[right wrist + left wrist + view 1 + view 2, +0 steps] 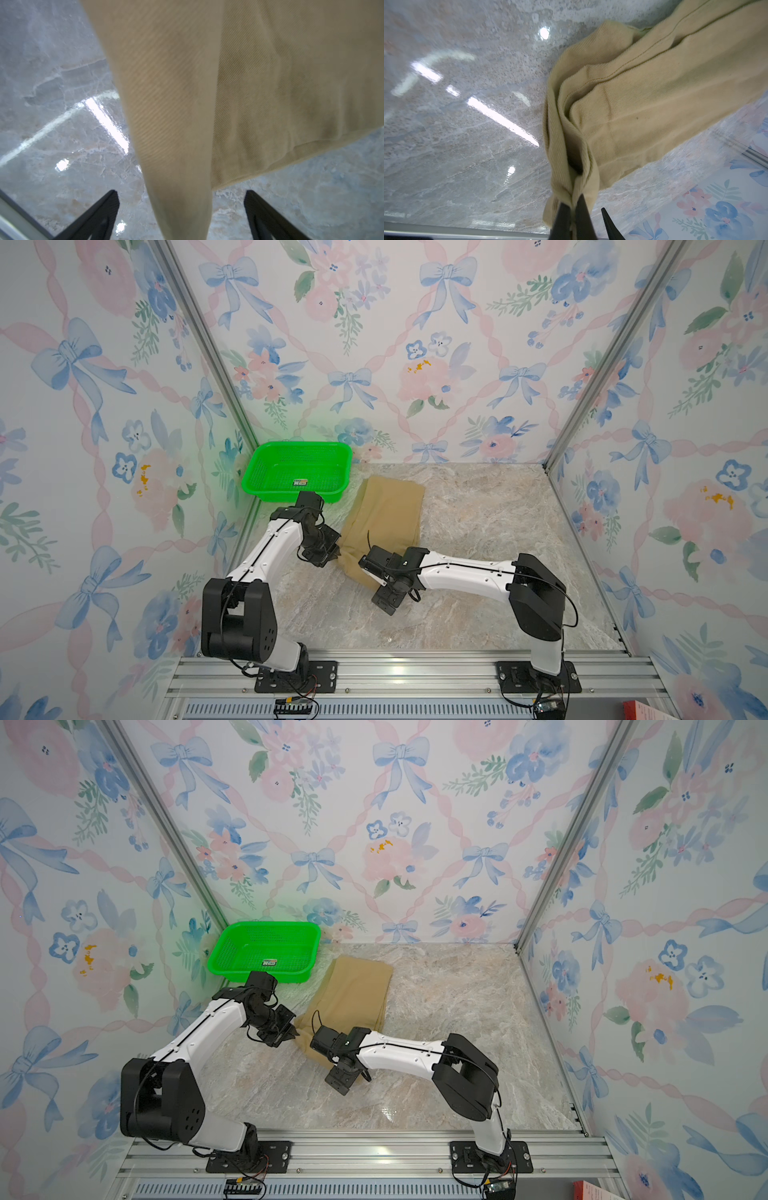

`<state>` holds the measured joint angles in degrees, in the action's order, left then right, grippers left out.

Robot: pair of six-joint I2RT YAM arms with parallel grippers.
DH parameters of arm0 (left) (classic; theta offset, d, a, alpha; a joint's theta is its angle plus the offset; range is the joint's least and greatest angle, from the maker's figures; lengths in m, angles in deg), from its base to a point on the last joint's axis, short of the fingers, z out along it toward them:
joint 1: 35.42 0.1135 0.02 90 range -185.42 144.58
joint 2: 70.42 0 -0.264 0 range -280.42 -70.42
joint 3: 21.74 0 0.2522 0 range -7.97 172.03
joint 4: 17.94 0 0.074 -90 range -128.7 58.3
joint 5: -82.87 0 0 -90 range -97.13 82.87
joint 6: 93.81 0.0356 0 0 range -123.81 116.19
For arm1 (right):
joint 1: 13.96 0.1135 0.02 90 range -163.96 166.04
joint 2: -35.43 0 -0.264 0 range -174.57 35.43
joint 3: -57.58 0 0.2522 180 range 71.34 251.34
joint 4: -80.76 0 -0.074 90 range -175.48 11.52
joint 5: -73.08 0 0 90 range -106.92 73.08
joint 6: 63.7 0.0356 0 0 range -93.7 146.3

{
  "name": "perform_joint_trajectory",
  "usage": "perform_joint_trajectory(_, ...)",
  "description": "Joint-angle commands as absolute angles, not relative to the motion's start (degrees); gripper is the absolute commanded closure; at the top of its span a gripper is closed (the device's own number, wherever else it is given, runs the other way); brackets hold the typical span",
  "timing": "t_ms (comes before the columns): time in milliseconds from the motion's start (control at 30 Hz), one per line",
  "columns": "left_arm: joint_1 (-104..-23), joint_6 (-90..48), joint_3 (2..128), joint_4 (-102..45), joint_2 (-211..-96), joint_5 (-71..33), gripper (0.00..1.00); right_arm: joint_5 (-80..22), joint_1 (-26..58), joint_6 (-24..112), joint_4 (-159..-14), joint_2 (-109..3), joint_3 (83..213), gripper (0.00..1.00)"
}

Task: Roll up the long pants
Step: Roll the long pant at the center of the board.

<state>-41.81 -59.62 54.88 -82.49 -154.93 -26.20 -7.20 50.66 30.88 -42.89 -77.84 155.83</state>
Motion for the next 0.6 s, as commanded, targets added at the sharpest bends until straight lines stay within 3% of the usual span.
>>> perform_joint_trajectory(0, -41.06, -60.23, 53.81, -82.58, -154.00, -26.90, 1.00, -4.70, 50.71, 29.73, -42.76, -79.68, 157.47, 0.11)
perform_joint_trajectory(100, -40.65, -60.23, 53.81, -82.72, -153.92, -26.85, 1.00, -4.27, 50.68, 29.39, -43.31, -80.14, 156.83, 0.23)
perform_joint_trajectory(400, -38.40, -59.63, 51.92, -83.23, -153.30, -26.06, 1.00, -4.99, 50.75, 29.27, -44.05, -78.69, 155.80, 1.00)
perform_joint_trajectory(567, -35.75, -56.94, 49.42, -84.13, -154.37, -25.18, 1.00, -16.28, 49.47, 29.21, -41.13, -77.39, 158.30, 1.00)
